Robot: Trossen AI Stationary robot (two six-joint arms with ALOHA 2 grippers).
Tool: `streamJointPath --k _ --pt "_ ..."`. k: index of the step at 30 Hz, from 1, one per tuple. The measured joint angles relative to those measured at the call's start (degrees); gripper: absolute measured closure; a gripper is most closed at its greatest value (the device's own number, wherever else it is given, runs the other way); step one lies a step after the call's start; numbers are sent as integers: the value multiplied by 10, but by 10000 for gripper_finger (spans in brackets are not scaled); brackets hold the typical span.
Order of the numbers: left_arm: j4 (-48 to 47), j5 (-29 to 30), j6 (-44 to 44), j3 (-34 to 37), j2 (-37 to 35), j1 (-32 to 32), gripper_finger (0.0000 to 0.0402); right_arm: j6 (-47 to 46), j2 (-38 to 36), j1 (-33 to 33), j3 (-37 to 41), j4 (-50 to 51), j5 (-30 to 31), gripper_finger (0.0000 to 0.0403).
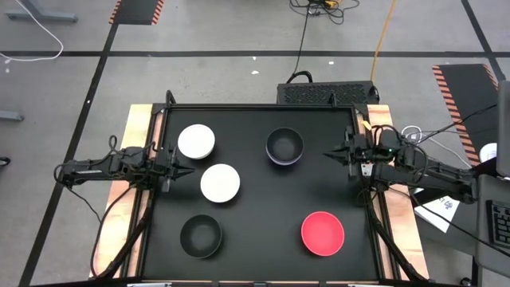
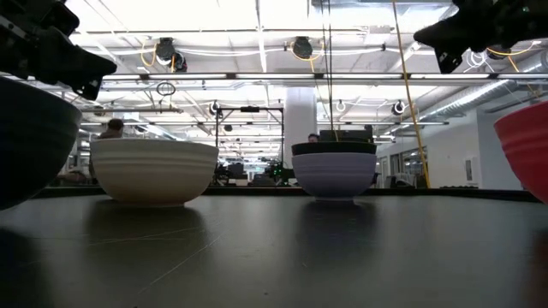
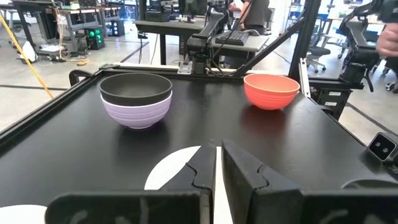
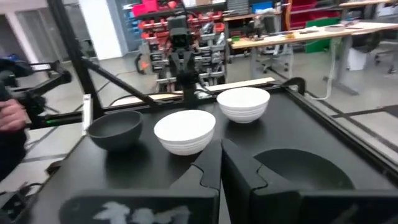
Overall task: Nest bowls inside each other
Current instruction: Stack the top white bowl on top of the black bowl
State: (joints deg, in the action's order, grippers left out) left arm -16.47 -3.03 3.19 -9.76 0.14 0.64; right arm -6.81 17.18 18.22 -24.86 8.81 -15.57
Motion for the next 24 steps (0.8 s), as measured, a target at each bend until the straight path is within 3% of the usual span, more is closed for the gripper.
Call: streamJointPath --k 9,24 --pt "0 0 8 0 0 0 376 6 -54 0 71 -52 51 403" --pt "23 1 -20 0 2 0 376 15 -87 0 136 -78 54 403"
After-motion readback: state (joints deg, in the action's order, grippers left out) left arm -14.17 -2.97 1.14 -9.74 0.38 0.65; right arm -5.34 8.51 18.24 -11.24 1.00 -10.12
